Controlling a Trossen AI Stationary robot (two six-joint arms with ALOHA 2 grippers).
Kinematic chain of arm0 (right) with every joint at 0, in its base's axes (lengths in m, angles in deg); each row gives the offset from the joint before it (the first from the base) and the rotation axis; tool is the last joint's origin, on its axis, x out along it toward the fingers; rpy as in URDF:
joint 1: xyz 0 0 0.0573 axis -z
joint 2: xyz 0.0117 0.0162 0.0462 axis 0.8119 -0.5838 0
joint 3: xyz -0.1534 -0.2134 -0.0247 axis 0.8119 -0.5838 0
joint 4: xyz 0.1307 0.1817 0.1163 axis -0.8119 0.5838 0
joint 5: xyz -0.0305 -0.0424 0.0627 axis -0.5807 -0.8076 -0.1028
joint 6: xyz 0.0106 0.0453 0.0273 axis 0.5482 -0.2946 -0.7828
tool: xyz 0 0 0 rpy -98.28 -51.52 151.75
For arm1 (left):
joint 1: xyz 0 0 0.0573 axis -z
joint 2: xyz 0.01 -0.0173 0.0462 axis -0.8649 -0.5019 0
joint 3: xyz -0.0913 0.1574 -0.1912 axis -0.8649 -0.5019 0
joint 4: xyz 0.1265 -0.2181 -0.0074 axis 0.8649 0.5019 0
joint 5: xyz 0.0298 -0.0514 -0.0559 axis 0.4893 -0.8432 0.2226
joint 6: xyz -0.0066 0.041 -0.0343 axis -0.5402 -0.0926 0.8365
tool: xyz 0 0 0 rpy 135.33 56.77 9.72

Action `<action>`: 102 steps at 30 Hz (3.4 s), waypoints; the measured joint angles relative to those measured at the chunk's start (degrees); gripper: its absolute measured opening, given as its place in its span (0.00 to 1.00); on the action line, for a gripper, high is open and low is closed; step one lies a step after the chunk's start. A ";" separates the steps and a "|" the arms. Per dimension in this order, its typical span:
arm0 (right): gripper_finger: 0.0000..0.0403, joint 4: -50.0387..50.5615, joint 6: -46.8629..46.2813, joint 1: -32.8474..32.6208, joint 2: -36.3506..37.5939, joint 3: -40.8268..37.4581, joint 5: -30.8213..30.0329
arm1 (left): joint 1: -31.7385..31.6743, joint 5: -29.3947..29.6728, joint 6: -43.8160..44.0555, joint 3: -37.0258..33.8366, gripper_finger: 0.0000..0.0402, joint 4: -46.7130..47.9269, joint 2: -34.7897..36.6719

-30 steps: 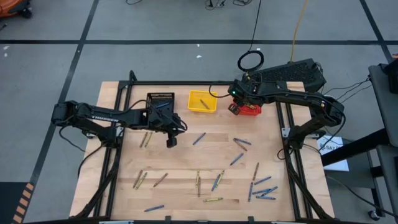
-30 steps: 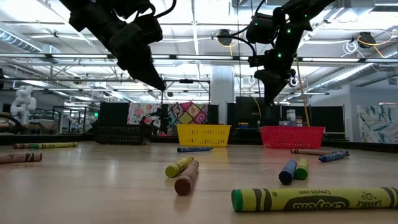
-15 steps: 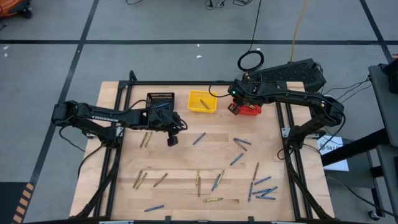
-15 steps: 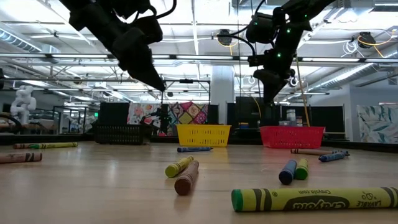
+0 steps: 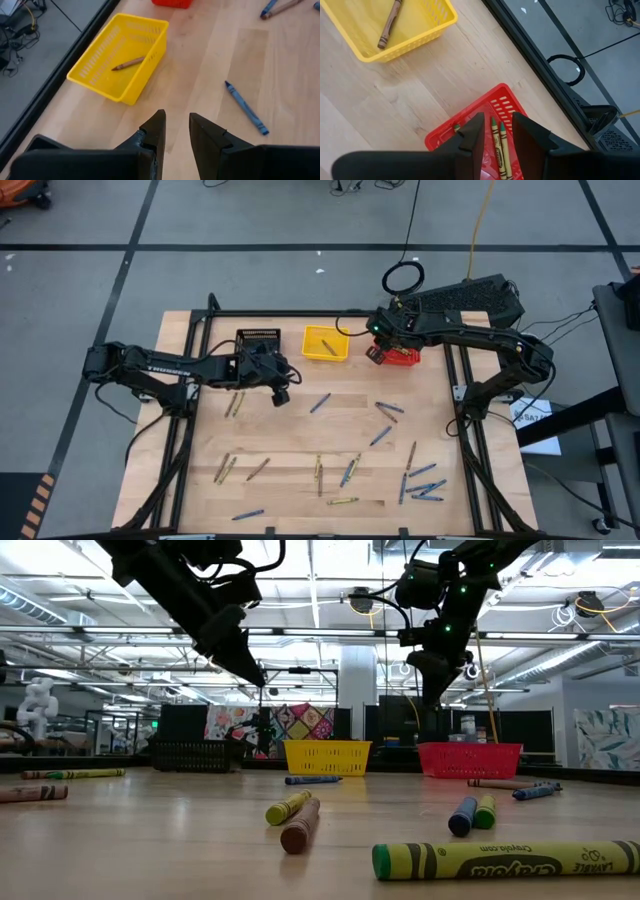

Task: Sort crayons
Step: Put the blue crayon into the black bin

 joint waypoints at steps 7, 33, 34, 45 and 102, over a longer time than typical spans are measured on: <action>0.21 0.00 0.55 0.00 0.00 0.00 0.00 | -0.02 -0.02 -0.02 0.00 0.22 -0.61 0.00; 0.21 0.00 0.55 0.00 0.00 0.00 0.02 | 0.02 -0.87 -1.64 -0.02 0.44 -2.10 0.00; 0.21 0.00 0.55 0.00 0.00 0.00 0.04 | 0.02 -0.87 -1.64 -0.02 0.44 -2.10 0.00; 0.21 0.00 0.55 0.00 0.00 0.00 0.04 | 0.00 -1.33 -1.57 -0.05 0.44 -9.03 0.00; 0.21 2.21 -1.20 0.00 -0.02 0.02 0.20 | -3.01 -7.98 13.56 -0.02 0.44 -29.93 -6.08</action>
